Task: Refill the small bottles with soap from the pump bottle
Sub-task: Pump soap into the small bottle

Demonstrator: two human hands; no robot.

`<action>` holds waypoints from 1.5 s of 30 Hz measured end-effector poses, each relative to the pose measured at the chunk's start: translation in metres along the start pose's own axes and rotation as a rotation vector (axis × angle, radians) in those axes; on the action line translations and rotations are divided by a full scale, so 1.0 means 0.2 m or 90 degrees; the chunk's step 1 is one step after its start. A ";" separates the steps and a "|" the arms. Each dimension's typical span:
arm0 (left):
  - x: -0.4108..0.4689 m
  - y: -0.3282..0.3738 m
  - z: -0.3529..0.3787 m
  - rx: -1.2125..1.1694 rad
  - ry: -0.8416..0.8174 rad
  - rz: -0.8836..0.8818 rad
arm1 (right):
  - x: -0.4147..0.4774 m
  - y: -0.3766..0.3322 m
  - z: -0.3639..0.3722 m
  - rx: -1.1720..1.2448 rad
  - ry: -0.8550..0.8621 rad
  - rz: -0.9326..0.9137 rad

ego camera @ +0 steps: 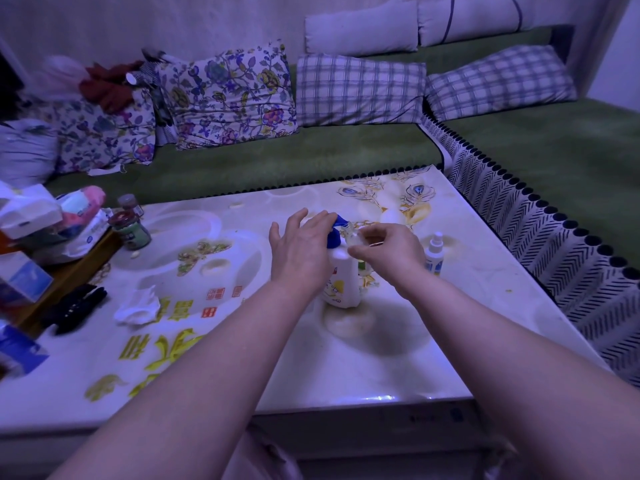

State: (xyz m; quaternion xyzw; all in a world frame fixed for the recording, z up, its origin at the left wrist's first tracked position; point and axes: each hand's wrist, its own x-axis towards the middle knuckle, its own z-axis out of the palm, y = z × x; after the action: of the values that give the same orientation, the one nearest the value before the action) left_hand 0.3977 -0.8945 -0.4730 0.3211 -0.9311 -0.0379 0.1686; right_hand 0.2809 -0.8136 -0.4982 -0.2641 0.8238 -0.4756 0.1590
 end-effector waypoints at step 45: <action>0.01 -0.01 0.03 -0.113 -0.005 -0.018 | 0.00 0.00 0.00 0.026 -0.007 -0.008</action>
State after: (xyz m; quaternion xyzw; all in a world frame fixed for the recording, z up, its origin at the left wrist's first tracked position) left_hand 0.3959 -0.8985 -0.4776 0.3180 -0.9201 -0.1241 0.1920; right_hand 0.2814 -0.8136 -0.4981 -0.2688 0.8115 -0.4916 0.1661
